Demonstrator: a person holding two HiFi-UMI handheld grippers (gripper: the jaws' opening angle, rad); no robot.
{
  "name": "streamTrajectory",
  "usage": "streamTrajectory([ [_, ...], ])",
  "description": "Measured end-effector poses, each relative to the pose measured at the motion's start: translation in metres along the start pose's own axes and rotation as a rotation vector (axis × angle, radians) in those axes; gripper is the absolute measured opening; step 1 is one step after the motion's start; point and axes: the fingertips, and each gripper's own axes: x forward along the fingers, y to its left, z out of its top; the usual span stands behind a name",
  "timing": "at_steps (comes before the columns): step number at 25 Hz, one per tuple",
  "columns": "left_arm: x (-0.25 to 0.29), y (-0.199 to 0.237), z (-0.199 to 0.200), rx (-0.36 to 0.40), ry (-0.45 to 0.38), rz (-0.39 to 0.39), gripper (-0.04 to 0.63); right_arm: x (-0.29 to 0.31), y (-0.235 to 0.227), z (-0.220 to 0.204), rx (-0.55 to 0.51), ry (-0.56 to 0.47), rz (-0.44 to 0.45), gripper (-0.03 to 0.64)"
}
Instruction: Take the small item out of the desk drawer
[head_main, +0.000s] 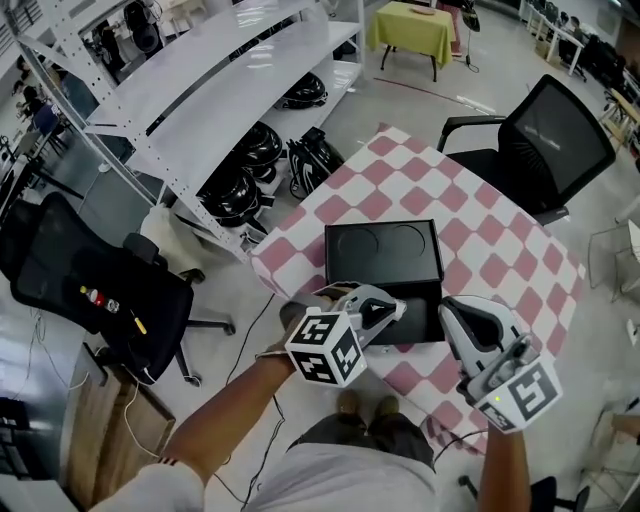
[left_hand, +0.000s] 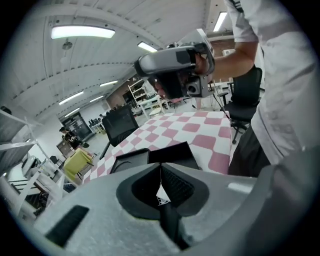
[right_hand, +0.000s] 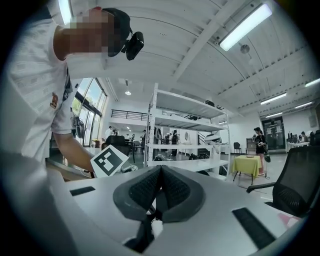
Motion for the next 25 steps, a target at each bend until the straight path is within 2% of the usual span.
streamTrajectory([
  [8, 0.027, -0.005, -0.016, 0.085, 0.112, -0.098, 0.02, 0.006, -0.013, -0.025, -0.017, 0.06, 0.013, 0.012],
  [9, 0.029, -0.007, -0.016, 0.088, 0.123, -0.109, 0.028, 0.007, -0.013, -0.029, -0.027, 0.072, 0.02, 0.012],
  [11, 0.036, -0.008, -0.019, 0.103, 0.15, -0.131, 0.103, 0.006, -0.015, -0.039, -0.039, 0.108, 0.035, 0.012],
  [14, 0.047, -0.014, -0.025, 0.134, 0.2, -0.174, 0.136, 0.004, -0.016, -0.056, -0.035, 0.158, 0.055, 0.012],
  [18, 0.058, -0.024, -0.035, 0.183, 0.275, -0.232, 0.175, 0.002, -0.014, -0.062, -0.018, 0.162, 0.076, 0.012],
  [25, 0.073, -0.029, -0.055, 0.271, 0.413, -0.27, 0.212, -0.004, -0.016, -0.066, -0.007, 0.159, 0.095, 0.012],
])
